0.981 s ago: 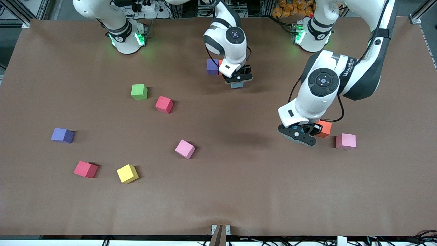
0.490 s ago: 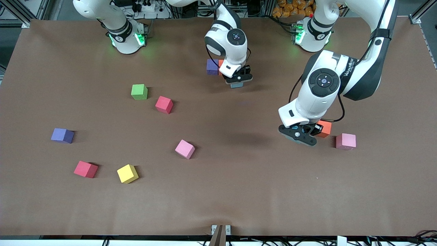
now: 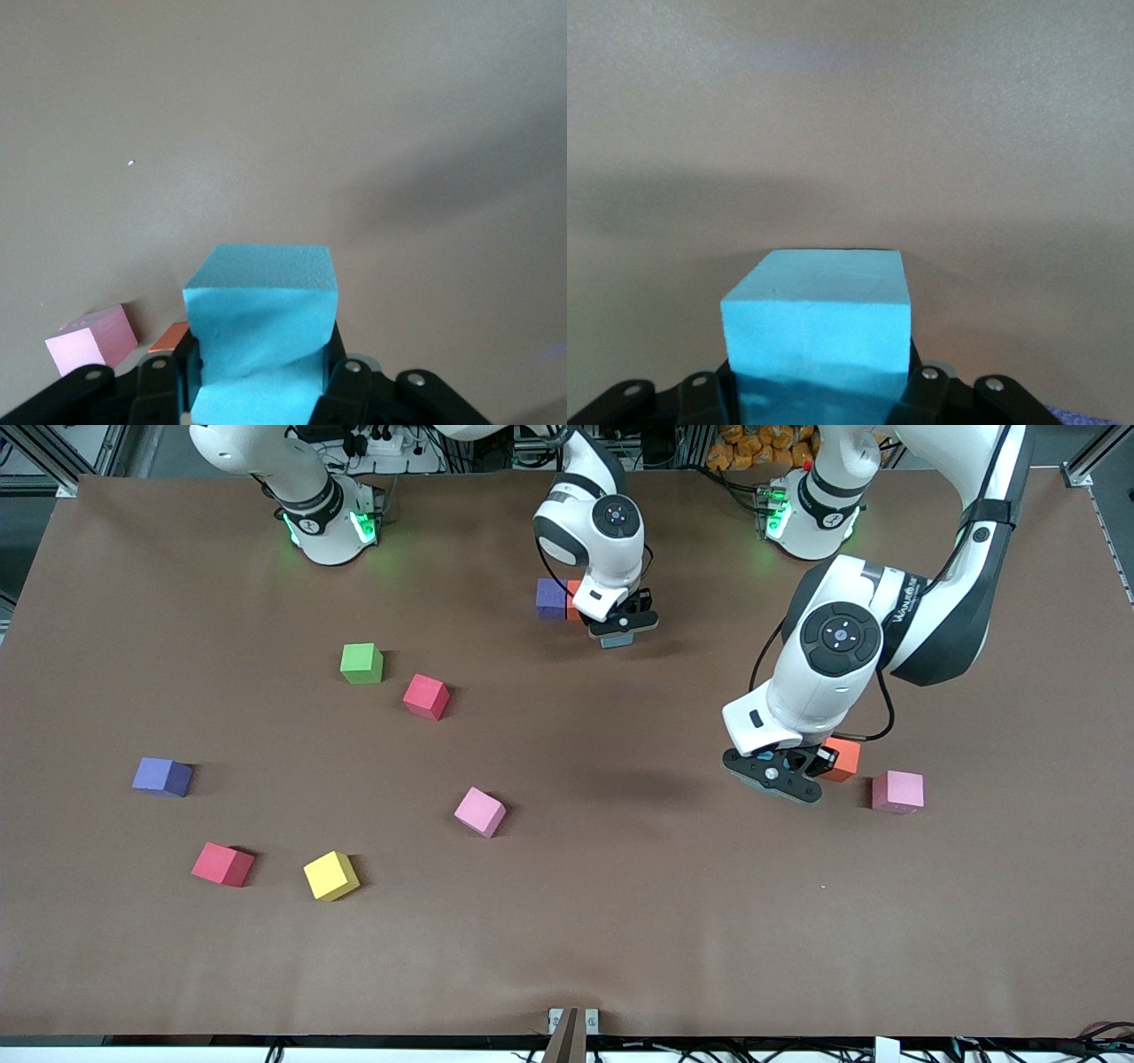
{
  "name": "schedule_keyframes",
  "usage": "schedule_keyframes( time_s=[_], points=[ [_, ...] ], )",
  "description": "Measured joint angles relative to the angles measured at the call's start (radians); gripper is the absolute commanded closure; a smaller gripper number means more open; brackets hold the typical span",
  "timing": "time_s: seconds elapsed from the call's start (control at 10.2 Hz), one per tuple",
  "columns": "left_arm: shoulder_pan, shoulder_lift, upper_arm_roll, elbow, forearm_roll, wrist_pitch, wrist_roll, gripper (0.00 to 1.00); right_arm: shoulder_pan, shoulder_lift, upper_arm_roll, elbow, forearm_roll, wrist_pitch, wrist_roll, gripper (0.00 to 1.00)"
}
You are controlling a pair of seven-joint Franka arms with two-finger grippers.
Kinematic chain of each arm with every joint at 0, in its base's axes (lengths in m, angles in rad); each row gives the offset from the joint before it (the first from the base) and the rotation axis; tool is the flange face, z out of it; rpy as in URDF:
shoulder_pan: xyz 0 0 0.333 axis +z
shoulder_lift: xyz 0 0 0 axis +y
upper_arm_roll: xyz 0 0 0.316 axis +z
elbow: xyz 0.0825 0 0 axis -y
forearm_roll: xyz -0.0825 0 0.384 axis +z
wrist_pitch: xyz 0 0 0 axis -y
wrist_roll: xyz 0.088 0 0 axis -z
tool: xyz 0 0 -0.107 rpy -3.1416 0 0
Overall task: Form number 2 with 11 blocks
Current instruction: 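Lower the cyan block onto the row and open the right gripper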
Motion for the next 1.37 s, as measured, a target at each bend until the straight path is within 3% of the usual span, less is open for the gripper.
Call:
schedule_keyframes(
  time_s=[0.2,0.29,1.37],
  points=[
    [0.000,0.000,0.000,0.000,0.000,-0.002,0.000,0.56,0.000,0.005,0.001,0.000,0.000,0.000,0.000,0.08],
    [0.000,0.000,-0.001,0.000,0.000,-0.003,0.000,0.56,0.000,0.006,0.001,0.000,0.000,0.000,0.000,0.03],
    [0.000,-0.001,-0.002,0.000,-0.009,-0.005,-0.006,0.56,-0.010,-0.017,-0.010,0.018,0.000,-0.041,-0.015,0.00]
  ],
)
